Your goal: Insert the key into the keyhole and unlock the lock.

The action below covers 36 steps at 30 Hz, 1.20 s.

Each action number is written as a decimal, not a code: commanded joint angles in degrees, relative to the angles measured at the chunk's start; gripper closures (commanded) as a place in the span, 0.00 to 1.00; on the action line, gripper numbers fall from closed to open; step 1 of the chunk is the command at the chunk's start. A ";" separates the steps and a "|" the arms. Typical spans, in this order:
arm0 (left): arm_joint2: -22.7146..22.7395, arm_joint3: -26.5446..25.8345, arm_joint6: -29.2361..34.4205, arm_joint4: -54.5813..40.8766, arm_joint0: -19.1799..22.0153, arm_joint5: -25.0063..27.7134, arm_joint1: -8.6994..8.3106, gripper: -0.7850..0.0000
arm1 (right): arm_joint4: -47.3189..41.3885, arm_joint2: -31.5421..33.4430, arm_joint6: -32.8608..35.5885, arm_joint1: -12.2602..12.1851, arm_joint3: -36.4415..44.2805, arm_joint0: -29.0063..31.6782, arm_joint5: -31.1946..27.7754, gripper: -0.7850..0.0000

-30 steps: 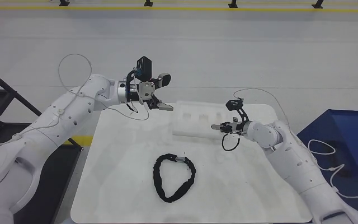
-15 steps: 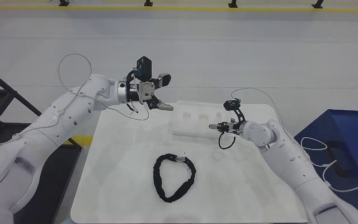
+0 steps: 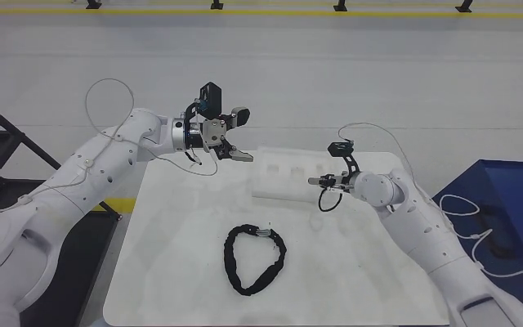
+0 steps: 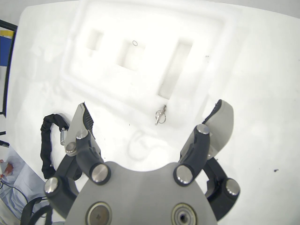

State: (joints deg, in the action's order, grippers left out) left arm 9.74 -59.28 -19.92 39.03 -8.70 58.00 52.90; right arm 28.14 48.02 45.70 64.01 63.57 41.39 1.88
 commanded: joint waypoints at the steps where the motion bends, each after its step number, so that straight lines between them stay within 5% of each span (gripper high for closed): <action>1: 0.00 0.00 0.00 0.00 0.00 0.00 0.00 0.00 | 0.25 -0.64 2.03 0.40 0.34 -0.59 3.03 0.00; 12: 0.00 0.00 0.00 0.00 0.00 0.00 0.00 0.00 | 0.73 -5.39 4.60 3.48 -3.35 -3.50 6.84 0.00; 21: 0.00 0.00 0.00 0.00 0.00 0.00 0.00 0.00 | 2.63 -7.51 7.20 5.26 -5.76 -5.78 9.25 0.47; 25: 0.00 0.00 0.00 0.00 0.00 0.00 0.00 0.00 | 3.94 -8.02 8.31 5.79 -6.65 -6.42 11.25 0.41; 36: 0.00 0.00 0.00 0.00 0.00 0.00 0.00 0.00 | 4.90 -8.02 9.07 6.94 -8.53 -6.96 12.74 0.69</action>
State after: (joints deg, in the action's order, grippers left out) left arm 9.74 -59.28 -19.92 39.03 -8.70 58.00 52.90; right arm 32.95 40.04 54.58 70.85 55.18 34.47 14.51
